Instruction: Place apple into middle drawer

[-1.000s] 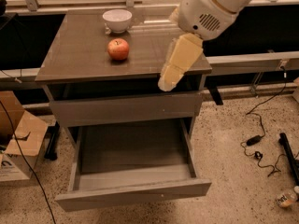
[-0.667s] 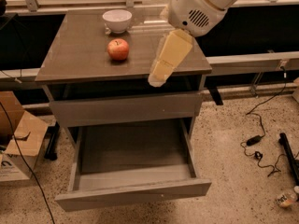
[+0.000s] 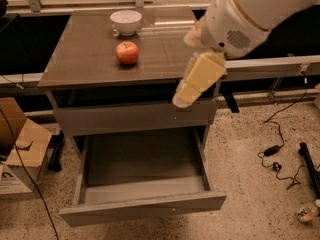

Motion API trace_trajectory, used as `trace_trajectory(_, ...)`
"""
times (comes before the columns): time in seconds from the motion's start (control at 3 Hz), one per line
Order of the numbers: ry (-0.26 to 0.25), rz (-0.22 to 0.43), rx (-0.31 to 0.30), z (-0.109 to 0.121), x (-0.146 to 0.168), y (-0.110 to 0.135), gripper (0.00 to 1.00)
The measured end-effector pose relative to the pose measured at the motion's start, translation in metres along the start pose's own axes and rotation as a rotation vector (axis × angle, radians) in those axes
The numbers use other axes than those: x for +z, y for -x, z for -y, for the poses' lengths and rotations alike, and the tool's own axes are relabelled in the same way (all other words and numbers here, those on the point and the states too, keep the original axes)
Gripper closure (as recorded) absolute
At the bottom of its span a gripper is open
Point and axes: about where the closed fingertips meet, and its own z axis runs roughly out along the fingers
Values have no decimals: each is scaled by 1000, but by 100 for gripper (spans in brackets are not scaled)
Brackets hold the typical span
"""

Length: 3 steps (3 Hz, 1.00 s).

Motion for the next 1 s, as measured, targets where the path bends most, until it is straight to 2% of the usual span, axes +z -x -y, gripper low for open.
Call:
trace_trajectory(0.33, -1, 3, -6, 1, 0, 4, 0)
trace_trajectory(1.0, 2, -12, -26, 8, 8, 2, 0)
